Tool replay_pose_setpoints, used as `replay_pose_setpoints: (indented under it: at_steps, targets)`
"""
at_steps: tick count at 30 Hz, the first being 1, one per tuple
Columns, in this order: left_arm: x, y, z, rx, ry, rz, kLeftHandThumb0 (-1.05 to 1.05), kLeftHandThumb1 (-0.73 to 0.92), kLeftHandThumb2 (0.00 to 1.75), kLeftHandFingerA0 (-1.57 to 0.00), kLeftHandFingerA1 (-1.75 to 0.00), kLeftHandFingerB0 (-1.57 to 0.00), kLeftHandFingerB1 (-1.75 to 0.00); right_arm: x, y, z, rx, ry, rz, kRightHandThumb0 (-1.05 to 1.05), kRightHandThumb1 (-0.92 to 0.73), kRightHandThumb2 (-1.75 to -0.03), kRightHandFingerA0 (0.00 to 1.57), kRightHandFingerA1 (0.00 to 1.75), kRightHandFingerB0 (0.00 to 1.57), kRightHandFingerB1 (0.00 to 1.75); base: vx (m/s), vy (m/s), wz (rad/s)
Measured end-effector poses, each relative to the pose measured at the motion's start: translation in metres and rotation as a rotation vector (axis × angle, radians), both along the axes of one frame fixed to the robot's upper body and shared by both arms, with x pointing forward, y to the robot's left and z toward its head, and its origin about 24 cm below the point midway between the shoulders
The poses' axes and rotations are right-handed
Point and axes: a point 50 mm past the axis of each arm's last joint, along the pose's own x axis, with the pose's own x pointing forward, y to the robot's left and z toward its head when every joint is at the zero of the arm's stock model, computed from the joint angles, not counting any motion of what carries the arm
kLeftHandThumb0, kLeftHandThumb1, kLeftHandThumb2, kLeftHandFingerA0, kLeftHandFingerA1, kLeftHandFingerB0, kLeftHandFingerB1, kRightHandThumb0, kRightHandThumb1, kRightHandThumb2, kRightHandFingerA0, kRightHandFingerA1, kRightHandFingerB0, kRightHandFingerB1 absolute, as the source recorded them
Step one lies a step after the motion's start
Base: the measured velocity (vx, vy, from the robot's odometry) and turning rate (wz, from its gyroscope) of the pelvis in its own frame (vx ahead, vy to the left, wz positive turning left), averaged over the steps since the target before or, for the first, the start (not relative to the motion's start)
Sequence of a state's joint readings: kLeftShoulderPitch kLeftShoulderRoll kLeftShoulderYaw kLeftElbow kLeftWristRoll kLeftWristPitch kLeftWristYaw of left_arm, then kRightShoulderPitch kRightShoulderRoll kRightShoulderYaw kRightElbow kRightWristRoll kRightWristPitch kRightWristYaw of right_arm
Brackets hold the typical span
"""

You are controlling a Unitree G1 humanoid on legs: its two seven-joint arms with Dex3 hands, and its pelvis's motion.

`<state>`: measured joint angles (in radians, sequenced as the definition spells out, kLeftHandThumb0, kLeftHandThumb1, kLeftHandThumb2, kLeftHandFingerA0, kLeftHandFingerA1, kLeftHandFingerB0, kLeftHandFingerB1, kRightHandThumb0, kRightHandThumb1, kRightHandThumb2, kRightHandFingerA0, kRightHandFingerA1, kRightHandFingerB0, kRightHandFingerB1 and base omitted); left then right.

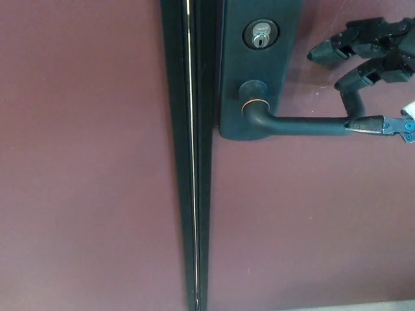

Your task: The robot walks towards the door handle and put its right hand on it and twist the handle

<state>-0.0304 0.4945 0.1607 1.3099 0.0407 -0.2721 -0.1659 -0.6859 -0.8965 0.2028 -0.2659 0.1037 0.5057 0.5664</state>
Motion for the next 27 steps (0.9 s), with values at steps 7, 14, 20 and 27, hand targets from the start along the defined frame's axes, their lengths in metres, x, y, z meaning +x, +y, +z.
replay_pose_setpoints:
  at_steps: [7, 14, 20, 27]
  targets:
    - [0.0, 0.001, 0.0, 0.002, 0.0, -0.001, -0.29, 0.31, 0.6, -0.55, -0.84, -0.51, -0.69, 0.004, 0.003, 0.003, -0.055, 0.003, 0.001, -0.52, -0.5, -0.56, 0.45, 0.38, 0.38, 0.33, 0.0, 0.0, 0.0]
    - [0.0, 0.001, 0.0, -0.002, 0.002, -0.006, -0.29, 0.29, 0.6, -0.56, -0.85, -0.51, -0.7, 0.006, 0.015, 0.004, -0.126, 0.006, 0.023, -0.48, -0.39, -0.79, 0.41, 0.54, 0.27, 0.45, 0.0, 0.0, 0.0]
    - [-0.001, 0.001, 0.0, -0.003, 0.004, -0.009, -0.29, 0.29, 0.61, -0.56, -0.85, -0.51, -0.7, 0.004, 0.022, 0.003, -0.176, 0.012, 0.037, -0.52, -0.52, -0.57, 0.44, 0.38, 0.38, 0.34, 0.0, 0.0, 0.0]
    - [-0.001, 0.001, 0.001, -0.002, 0.001, -0.012, -0.29, 0.29, 0.61, -0.55, -0.86, -0.51, -0.7, 0.004, 0.028, 0.001, -0.227, 0.037, 0.055, -0.5, -0.39, -0.77, 0.4, 0.52, 0.28, 0.45, 0.0, 0.0, 0.0]
